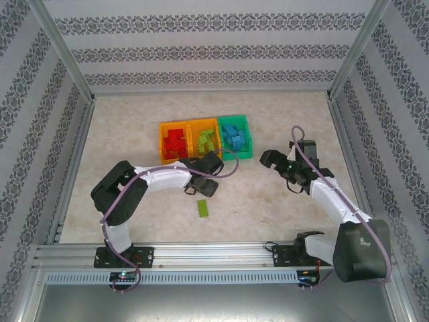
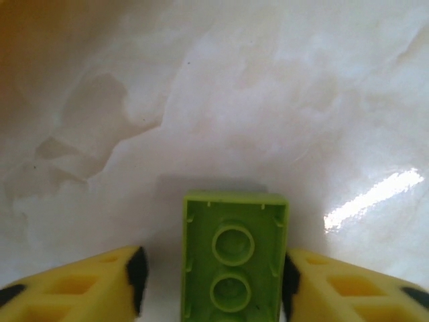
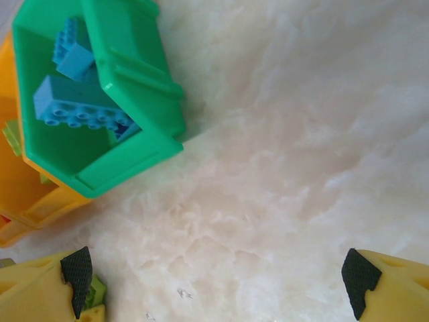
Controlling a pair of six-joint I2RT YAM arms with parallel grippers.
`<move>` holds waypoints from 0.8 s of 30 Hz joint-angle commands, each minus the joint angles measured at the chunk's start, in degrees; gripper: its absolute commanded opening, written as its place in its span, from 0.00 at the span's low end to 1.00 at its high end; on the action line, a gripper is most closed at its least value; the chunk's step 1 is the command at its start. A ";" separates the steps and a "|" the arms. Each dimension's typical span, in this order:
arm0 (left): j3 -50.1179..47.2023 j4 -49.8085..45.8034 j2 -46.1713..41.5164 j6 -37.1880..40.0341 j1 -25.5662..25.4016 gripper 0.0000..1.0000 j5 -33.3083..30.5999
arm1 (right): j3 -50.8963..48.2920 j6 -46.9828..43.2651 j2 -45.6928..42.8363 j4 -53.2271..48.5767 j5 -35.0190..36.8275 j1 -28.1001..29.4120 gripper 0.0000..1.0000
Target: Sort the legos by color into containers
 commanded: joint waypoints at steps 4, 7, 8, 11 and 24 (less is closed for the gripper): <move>1.51 -2.60 1.68 1.36 -0.40 0.35 -0.44 | -2.27 -0.12 -2.36 -0.66 1.58 -0.87 0.98; 2.02 -3.02 0.58 1.27 -0.15 0.27 -0.57 | -2.54 -0.15 -2.45 -0.90 1.71 -0.87 0.98; 2.40 -3.44 0.03 1.02 0.18 0.26 -0.76 | -2.56 -0.07 -2.41 -1.12 1.86 -0.87 0.98; 4.56 -5.36 -2.04 0.23 1.51 0.24 -1.81 | -3.53 0.78 -3.59 -1.50 4.99 -0.38 0.98; 27.59 -11.39 -0.09 -1.86 12.61 0.28 1.41 | -6.31 0.50 -5.91 -0.23 16.82 18.36 0.98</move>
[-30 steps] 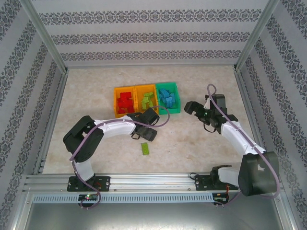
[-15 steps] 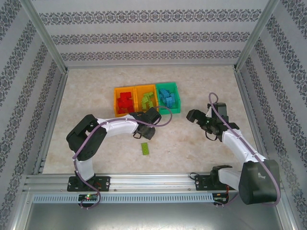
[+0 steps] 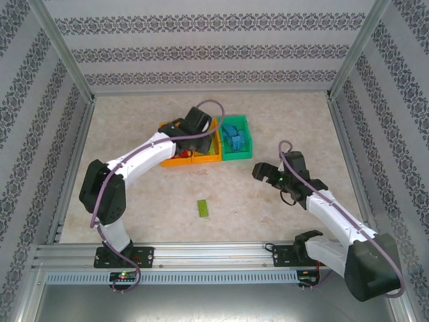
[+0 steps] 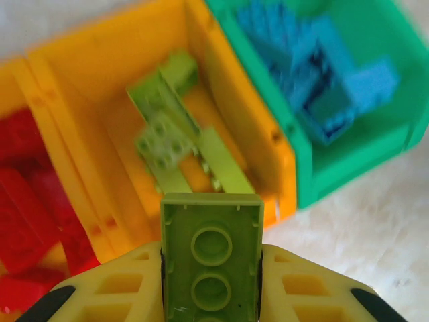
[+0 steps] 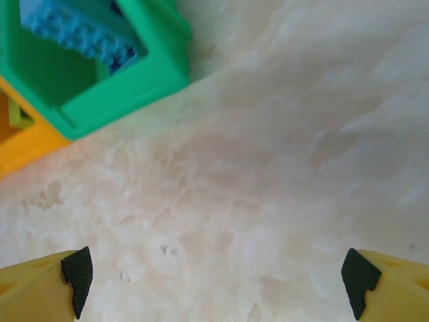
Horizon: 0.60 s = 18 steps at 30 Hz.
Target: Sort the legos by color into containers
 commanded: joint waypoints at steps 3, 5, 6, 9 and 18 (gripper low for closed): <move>11.76 -5.87 8.40 -2.54 2.36 0.27 2.07 | 1.13 0.42 4.23 0.25 10.19 11.81 0.98; 15.68 -6.69 11.95 -3.25 3.05 0.27 3.57 | 2.41 0.99 6.64 0.42 12.22 16.09 0.98; 17.70 -7.14 13.59 -3.62 3.33 0.26 3.99 | 3.26 1.19 8.21 0.57 13.27 18.22 0.98; 22.77 -9.33 17.92 -5.31 4.48 0.25 3.30 | 6.58 0.89 13.50 -0.14 15.52 24.45 0.98; 27.64 -11.14 23.42 -7.07 6.53 0.25 5.17 | 16.96 0.71 28.96 -1.35 15.15 35.87 0.91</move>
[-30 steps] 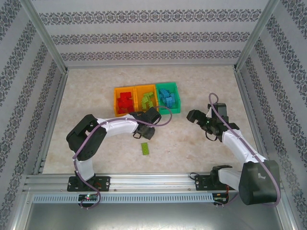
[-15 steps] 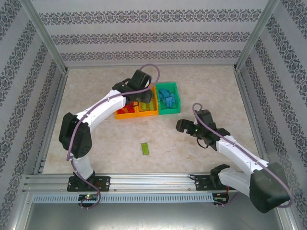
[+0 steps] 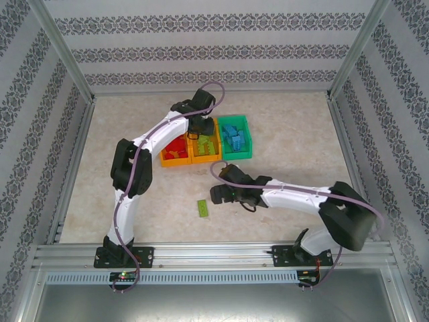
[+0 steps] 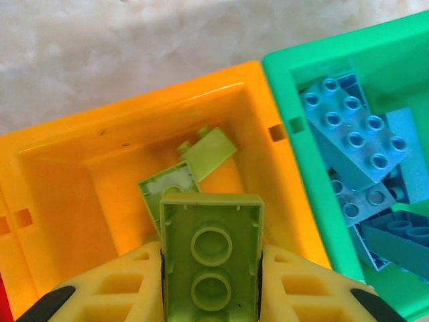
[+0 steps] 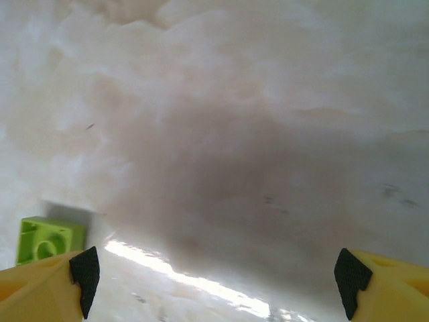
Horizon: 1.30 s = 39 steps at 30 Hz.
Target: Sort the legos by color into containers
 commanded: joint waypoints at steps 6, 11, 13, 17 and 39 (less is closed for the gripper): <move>2.18 -2.19 0.85 -3.85 0.69 0.32 2.98 | 8.76 -0.13 9.76 -4.14 0.33 5.21 0.85; 1.63 -1.83 -0.29 -5.41 0.64 0.41 3.12 | 11.73 0.54 12.97 -5.72 -0.96 6.56 0.82; 0.73 -1.58 -1.36 -6.06 0.64 0.44 3.02 | 13.08 0.82 13.68 -6.35 -1.11 7.39 0.82; -2.40 0.40 -3.67 -6.71 0.74 0.48 3.02 | 13.92 1.53 13.84 -6.48 -1.74 8.50 0.82; -22.27 7.25 -22.84 -7.57 0.99 0.89 -4.50 | 20.31 1.46 21.81 -18.18 -1.46 11.82 0.40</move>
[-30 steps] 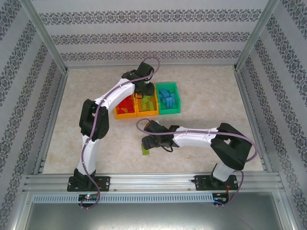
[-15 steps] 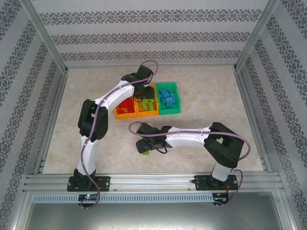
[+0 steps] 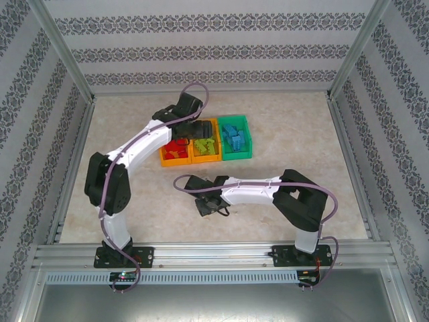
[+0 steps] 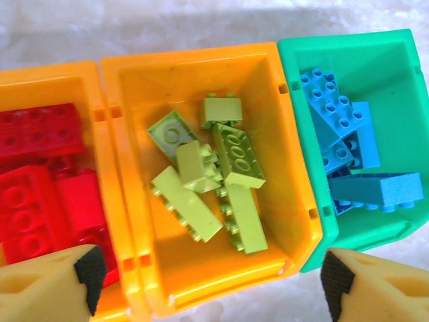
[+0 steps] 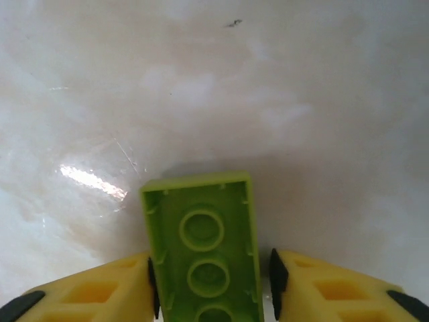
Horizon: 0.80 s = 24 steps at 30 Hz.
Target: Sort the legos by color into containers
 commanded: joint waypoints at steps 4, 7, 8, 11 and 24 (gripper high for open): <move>-9.18 4.34 -9.42 -1.25 1.81 0.96 -6.22 | -0.77 -1.11 -0.40 2.06 -4.53 -0.37 0.32; -15.12 7.38 -14.62 -2.91 3.40 1.00 -5.62 | -1.66 -2.96 -2.86 5.56 -6.95 -1.87 0.28; -17.43 8.43 -16.37 -3.53 3.95 1.00 -5.19 | -1.95 -3.34 -3.92 6.71 -7.97 -2.76 0.27; -22.60 10.86 -21.38 -4.35 5.45 1.00 -5.03 | -3.31 -4.30 -7.50 10.55 -11.73 -6.46 0.27; -33.89 11.23 -31.92 -3.23 7.73 1.00 -9.10 | 8.91 -7.02 -6.86 16.38 -27.85 -27.29 0.26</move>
